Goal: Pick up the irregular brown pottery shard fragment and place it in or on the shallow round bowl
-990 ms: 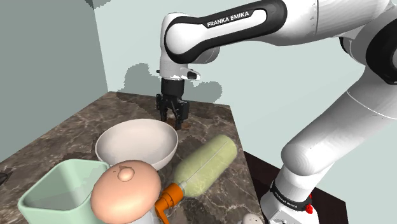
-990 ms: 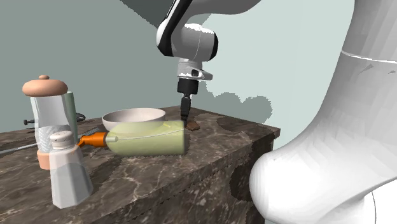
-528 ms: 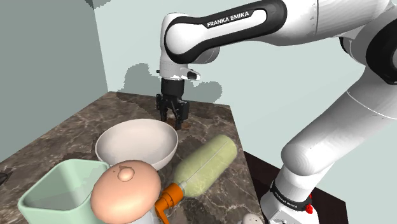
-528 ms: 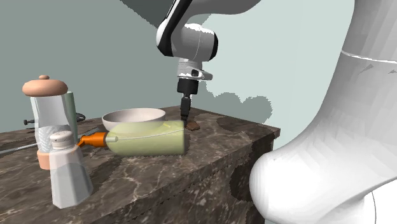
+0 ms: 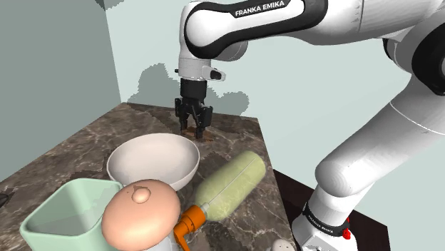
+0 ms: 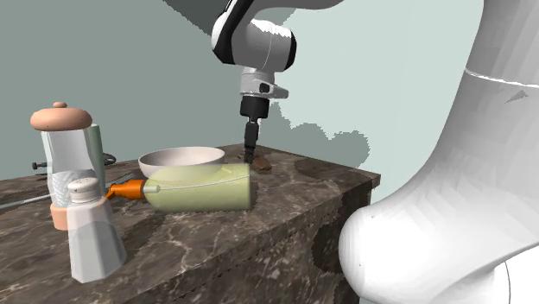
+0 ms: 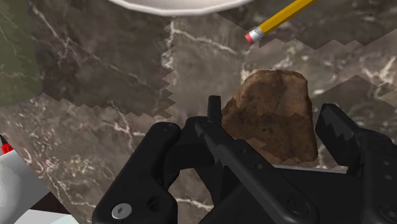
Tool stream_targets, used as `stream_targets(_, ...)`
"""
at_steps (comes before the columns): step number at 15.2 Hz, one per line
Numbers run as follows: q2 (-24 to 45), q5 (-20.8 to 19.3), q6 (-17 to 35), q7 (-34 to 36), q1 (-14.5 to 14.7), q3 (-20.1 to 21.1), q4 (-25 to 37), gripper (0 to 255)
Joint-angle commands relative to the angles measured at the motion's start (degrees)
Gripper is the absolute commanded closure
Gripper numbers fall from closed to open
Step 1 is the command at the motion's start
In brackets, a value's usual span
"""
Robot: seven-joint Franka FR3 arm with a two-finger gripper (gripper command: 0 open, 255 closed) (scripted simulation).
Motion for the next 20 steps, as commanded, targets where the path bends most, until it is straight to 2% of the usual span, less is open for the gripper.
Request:
stream_targets(1, -0.4, 0.0, -1.6, 0.0, -0.1, -0.4, 1.2, 255)
stream_targets(20, 0.3, -1.4, -15.5, 2.7, -0.8, -1.9, 15.9, 255)
